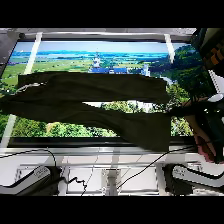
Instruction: Fold the clothes and pants, and hang the long-sleeved shirts on hangers.
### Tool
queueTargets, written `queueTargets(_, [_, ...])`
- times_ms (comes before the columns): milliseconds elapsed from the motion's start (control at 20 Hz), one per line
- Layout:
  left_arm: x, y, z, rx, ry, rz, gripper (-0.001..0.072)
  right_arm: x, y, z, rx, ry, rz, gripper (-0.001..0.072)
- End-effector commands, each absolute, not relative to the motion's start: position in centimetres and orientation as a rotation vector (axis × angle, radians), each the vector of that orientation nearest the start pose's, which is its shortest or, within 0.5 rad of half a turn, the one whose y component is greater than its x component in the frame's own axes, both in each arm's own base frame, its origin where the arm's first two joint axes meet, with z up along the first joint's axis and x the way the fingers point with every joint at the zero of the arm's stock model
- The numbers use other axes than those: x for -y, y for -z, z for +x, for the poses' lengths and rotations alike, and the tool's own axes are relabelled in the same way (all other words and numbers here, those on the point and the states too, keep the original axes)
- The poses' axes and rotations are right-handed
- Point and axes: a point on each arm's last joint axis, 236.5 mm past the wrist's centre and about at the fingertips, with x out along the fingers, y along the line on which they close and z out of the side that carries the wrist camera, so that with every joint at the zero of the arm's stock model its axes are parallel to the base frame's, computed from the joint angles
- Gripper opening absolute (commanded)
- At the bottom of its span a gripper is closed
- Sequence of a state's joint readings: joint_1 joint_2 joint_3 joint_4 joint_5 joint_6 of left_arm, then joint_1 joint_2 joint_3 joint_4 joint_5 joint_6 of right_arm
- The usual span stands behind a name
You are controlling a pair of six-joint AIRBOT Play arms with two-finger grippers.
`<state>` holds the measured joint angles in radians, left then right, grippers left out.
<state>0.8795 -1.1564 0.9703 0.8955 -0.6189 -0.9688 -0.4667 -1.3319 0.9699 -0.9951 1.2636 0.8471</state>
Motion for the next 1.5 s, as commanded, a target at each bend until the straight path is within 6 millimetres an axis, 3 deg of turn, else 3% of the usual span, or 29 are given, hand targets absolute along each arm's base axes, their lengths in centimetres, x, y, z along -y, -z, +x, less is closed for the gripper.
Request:
queueTargets(0, [-30.5,-12.2,34.7,-0.436,-0.554,-0.324,0.0037,5.8,-1.5,38.3,-1.081,-0.286,0.252,0.0014])
queueTargets(150, [-31.3,-14.6,34.1,-0.37,-0.598,-0.281,0.0037,7.5,-4.2,40.5,-0.987,-0.202,0.233,0.0015])
queueTargets(350, [-31.7,-14.2,33.6,-0.383,-0.608,-0.276,0.0036,8.0,-4.3,40.9,-0.977,-0.183,0.231,0.0014])
queueTargets(500, [-31.1,-10.8,32.7,-0.492,-0.595,-0.255,0.0036,9.1,-4.2,42.2,-0.937,-0.122,0.261,0.0014])
queueTargets(650, [-29.5,-5.5,31.2,-0.601,-0.585,-0.298,0.0036,10.3,-3.4,43.9,-0.899,-0.05,0.302,0.0014])
queueTargets(800, [-28.2,-0.5,29.4,-0.672,-0.604,-0.343,0.0036,8.4,-1.2,45.5,-0.919,-0.073,0.297,0.0014])
queueTargets(950, [-27.7,1.3,28.5,-0.695,-0.619,-0.356,0.0036,6.1,1.5,47.4,-0.934,-0.087,0.266,0.0015])
queueTargets(1150, [-28.7,1.1,28.2,-0.698,-0.642,-0.288,0.0036,7.2,4.2,48.0,-0.964,0.036,0.332,0.0016])
queueTargets(1200, [-29.2,0.7,28.2,-0.683,-0.657,-0.274,0.0036,7.9,4.0,48.1,-0.956,0.07,0.366,0.0049])
queueTargets(1300, [-29.7,0.2,28.3,-0.661,-0.673,-0.259,0.0037,9.7,2.9,48.1,-0.926,0.143,0.462,0.0452])
queueTargets(1350, [-29.6,0.1,28.3,-0.659,-0.672,-0.257,0.0037,10.5,2.2,47.6,-0.935,0.154,0.487,0.0491])
queueTargets(1400, [-29.6,0.1,28.3,-0.659,-0.672,-0.257,0.0037,11.2,1.7,46.6,-0.975,0.151,0.476,0.0458])
queueTargets(1450, [-29.6,0.1,28.3,-0.659,-0.671,-0.256,0.0037,12.1,1.6,45.0,-1.034,0.157,0.453,0.0368])
